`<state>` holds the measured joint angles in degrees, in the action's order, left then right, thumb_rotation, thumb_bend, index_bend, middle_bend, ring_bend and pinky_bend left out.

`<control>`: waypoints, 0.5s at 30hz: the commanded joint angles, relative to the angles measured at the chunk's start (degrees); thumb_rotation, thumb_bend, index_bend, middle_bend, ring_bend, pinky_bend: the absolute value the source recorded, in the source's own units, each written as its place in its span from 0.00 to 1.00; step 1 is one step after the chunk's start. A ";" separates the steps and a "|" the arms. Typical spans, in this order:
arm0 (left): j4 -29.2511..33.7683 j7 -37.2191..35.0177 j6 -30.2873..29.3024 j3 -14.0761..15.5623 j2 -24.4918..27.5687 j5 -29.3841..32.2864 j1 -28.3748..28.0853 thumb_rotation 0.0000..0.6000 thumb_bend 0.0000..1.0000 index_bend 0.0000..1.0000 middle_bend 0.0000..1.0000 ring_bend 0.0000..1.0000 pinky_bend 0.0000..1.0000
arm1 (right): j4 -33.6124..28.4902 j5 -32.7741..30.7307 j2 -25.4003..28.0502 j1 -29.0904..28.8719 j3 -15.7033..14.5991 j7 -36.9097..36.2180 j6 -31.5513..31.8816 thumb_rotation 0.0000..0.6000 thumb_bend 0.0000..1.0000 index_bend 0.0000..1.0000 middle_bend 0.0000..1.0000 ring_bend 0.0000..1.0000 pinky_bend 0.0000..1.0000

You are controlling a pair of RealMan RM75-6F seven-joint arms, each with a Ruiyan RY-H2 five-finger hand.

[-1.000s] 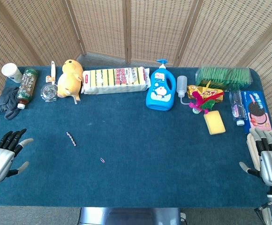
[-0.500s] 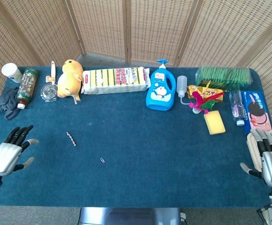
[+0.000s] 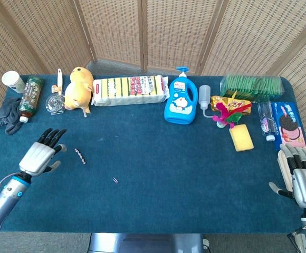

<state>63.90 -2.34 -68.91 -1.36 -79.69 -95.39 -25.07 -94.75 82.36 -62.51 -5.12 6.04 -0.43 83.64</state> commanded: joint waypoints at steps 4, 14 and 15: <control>-1.74 7.01 4.14 -0.12 -1.88 -0.25 -3.95 1.00 0.50 0.40 0.00 0.00 0.00 | 0.66 -1.00 -0.22 -0.22 0.15 -0.08 -0.87 1.00 0.00 0.00 0.00 0.00 0.00; -1.51 13.60 6.41 0.44 -2.51 -0.03 -6.51 1.00 0.55 0.40 0.00 0.00 0.00 | 1.29 -0.48 -0.11 -0.17 -0.13 -1.36 -0.91 1.00 0.00 0.00 0.00 0.00 0.00; -1.47 14.05 6.72 0.51 -2.53 0.19 -6.61 1.00 0.56 0.40 0.00 0.00 0.00 | 1.27 -0.44 -0.04 -0.12 -0.14 -1.49 -0.85 1.00 0.00 0.00 0.00 0.00 0.00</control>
<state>62.24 11.33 -62.53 -0.96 -82.15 -95.48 -31.49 -93.47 81.89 -62.56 -5.26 5.90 -1.92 82.78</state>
